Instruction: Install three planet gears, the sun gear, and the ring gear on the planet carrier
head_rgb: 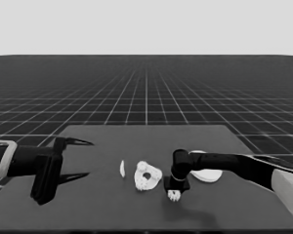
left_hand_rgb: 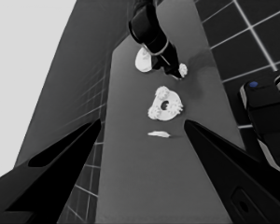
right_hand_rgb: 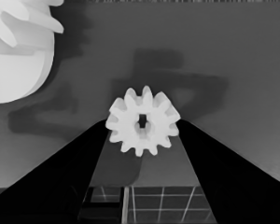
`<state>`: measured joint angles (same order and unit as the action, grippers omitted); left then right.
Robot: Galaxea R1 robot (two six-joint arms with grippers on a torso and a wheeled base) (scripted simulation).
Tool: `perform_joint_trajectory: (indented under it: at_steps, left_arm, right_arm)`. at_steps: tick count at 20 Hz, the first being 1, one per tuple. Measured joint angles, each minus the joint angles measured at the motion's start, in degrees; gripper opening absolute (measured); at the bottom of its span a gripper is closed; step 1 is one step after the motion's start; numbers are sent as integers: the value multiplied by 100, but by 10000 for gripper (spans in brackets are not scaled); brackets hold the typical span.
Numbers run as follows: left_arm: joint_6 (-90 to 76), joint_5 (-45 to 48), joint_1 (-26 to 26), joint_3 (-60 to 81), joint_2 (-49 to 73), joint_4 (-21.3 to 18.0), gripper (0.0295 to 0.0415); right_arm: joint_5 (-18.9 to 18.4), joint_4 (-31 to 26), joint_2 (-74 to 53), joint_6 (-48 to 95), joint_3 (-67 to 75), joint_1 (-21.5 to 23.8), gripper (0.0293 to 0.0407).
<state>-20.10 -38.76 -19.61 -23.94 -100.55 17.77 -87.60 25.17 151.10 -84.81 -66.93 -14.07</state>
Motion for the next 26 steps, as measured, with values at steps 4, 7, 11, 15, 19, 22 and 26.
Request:
perform_joint_trajectory:
  at_steps: [4,7,11,15,19,22,26]
  left_arm:
    - [0,0,0,0,0,0,385]
    - [0,0,0,0,0,0,385]
    - [0,0,0,0,0,0,385]
    - [0,0,0,0,0,0,385]
    - [0,0,0,0,0,0,385]
    - [0,0,0,0,0,0,385]
    - [0,0,0,0,0,0,385]
  right_arm:
    - [-236,-835,-136,-407,598,822,310]
    - [-245,-1255,-151,-508,718,1268,310]
    - [-241,-1353,-153,-519,730,1361,310]
    - [-130,-1560,1840,137,-1932,1558,310]
    - [-75,-1594,2354,528,-2834,1574,310]
    - [-68,-1597,2410,579,-2946,1573,310]
    - [113,-1002,2509,807,-3312,944,310]
